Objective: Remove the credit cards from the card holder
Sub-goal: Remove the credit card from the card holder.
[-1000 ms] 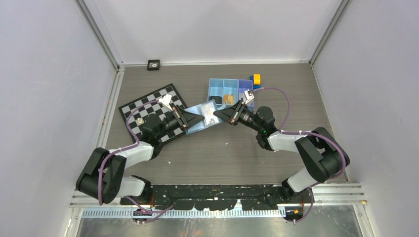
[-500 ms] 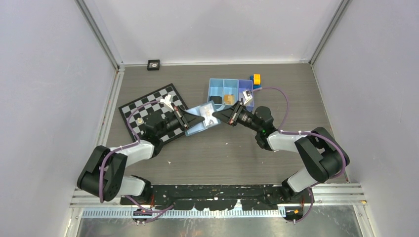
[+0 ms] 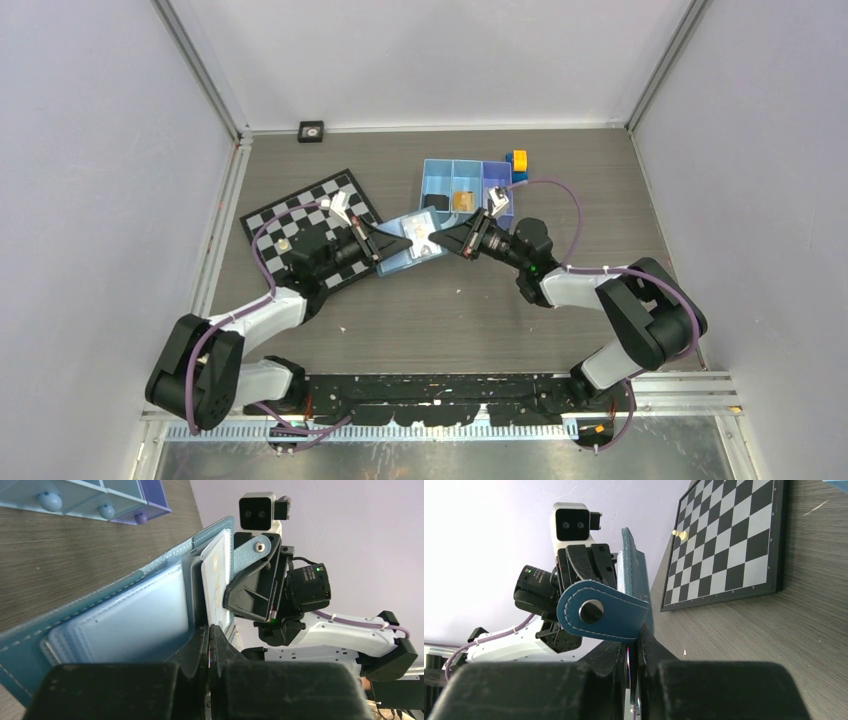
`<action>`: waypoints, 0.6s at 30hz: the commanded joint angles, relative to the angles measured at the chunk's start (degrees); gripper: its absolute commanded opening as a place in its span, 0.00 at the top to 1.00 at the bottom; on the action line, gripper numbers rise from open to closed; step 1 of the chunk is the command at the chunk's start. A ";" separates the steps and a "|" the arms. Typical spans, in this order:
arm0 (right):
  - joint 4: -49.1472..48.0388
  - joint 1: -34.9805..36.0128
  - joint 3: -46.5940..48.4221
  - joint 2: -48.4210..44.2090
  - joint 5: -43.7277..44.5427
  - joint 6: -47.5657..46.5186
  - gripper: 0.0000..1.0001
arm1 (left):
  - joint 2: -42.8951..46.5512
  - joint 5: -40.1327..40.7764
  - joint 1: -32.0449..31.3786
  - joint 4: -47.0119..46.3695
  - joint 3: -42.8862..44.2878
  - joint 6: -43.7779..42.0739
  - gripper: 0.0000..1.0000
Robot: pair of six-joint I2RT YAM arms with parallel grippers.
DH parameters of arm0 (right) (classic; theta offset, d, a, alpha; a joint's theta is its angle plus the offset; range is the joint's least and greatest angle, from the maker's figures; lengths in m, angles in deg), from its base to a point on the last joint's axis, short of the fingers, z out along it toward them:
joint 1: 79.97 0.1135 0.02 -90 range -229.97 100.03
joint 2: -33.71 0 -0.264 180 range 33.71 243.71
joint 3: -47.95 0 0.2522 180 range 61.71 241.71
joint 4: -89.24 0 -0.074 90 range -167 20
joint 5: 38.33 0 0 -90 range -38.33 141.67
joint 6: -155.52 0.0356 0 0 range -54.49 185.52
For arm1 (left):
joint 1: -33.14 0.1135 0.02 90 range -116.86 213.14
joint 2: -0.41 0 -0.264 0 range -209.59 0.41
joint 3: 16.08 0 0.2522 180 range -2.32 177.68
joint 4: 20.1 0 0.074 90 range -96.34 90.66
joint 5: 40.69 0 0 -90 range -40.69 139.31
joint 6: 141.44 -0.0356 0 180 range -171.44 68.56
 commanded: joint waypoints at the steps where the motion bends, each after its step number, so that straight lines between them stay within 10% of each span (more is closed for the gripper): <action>1: -5.60 -1.42 -1.34 -2.05 0.09 1.71 0.91 | 1.86 2.27 -0.11 3.43 2.21 -3.08 1.00; 18: -6.19 -5.27 -3.99 -1.35 2.53 4.42 0.94 | 5.57 7.74 1.22 11.88 1.67 -5.46 1.00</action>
